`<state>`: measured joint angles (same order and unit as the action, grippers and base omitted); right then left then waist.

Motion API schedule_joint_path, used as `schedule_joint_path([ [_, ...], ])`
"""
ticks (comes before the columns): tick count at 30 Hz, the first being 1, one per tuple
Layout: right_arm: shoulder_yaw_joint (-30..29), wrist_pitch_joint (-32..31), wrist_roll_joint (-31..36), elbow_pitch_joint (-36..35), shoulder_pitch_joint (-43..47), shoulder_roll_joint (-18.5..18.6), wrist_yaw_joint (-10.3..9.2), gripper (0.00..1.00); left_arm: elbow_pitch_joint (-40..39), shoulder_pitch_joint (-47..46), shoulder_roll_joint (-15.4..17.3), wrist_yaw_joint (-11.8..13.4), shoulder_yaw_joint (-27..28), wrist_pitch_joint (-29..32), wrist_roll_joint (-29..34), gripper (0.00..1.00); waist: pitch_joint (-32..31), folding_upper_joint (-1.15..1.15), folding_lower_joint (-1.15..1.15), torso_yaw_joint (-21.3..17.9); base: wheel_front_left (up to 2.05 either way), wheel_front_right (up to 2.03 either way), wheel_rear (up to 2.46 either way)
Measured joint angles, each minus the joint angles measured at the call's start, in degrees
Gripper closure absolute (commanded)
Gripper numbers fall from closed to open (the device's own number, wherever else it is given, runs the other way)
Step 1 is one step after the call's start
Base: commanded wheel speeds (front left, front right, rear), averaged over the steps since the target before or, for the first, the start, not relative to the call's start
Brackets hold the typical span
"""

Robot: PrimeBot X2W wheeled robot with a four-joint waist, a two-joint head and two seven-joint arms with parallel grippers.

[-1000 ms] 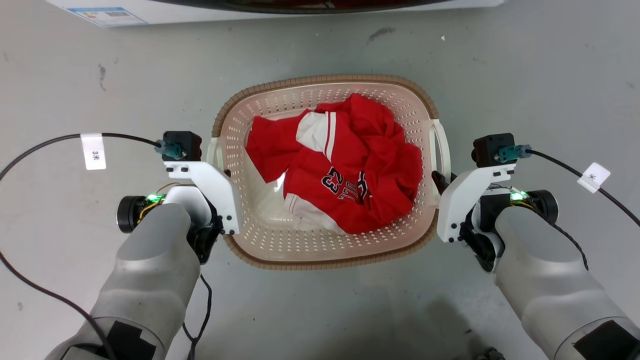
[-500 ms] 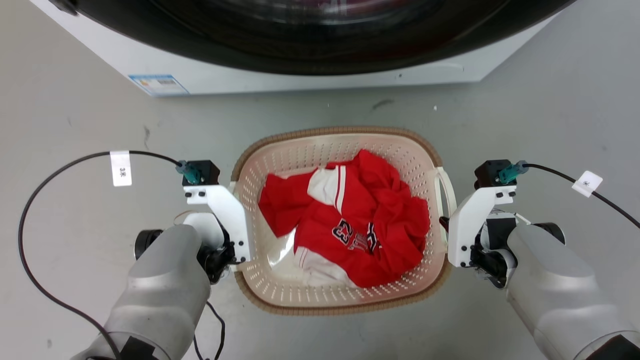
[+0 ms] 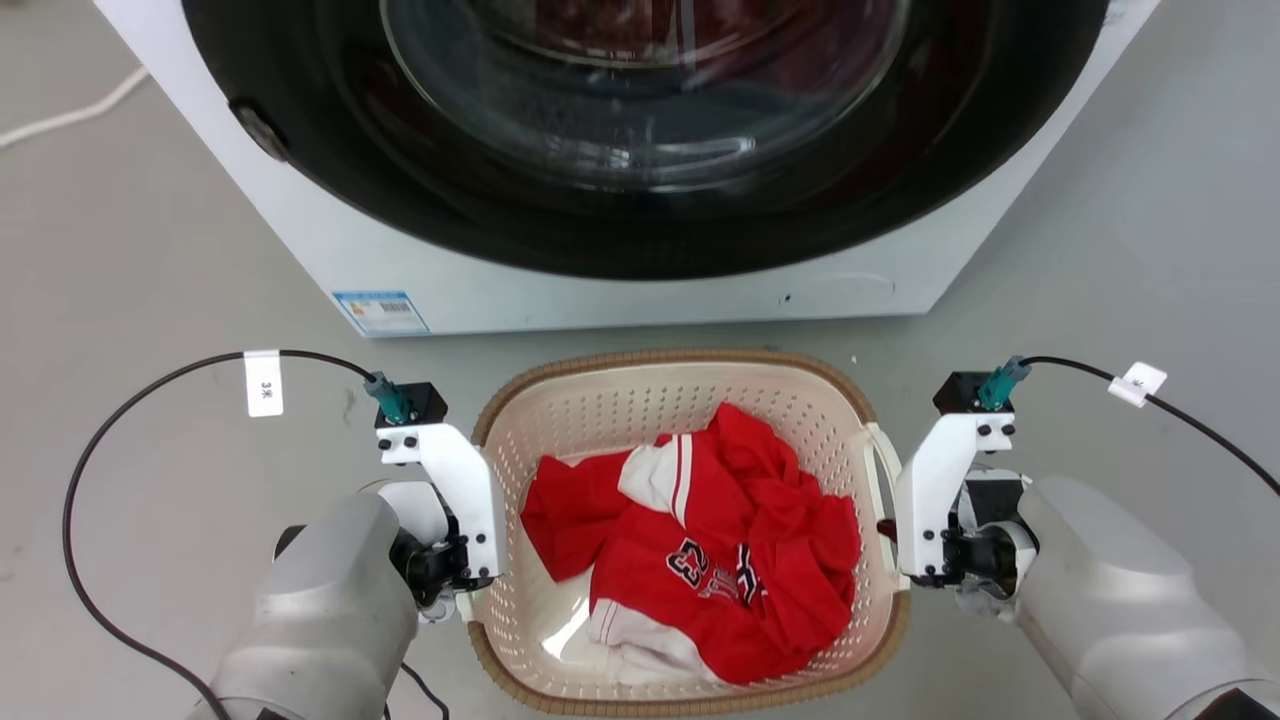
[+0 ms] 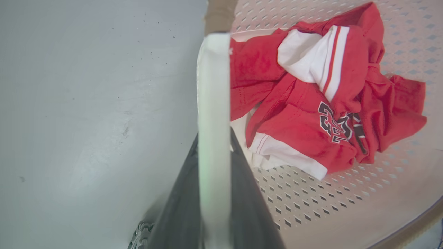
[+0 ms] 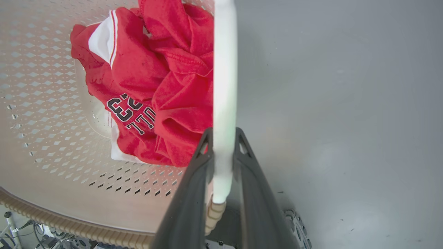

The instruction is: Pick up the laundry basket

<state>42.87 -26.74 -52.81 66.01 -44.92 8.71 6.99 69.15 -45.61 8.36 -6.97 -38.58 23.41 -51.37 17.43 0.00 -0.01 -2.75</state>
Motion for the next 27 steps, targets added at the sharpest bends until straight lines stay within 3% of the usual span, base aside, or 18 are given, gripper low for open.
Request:
schedule_joint_path([
  [14, 1.00, -8.87, -3.30, 3.15, 0.34, -0.09, 0.00, 1.00, -0.18, 2.15, -0.08, 0.00, -2.22, 7.09, -4.53, 1.00, -10.59, 0.00, -0.01, 0.15, 0.00, 0.00, 0.00],
  [27, 0.97, -13.18, -4.78, 6.31, 1.00, -1.25, 0.00, 1.00, -0.44, 4.60, 0.14, 0.00, -4.25, 9.17, -6.95, 1.00, -17.00, 0.00, -0.01, 0.03, 0.00, 0.00, 0.00],
])
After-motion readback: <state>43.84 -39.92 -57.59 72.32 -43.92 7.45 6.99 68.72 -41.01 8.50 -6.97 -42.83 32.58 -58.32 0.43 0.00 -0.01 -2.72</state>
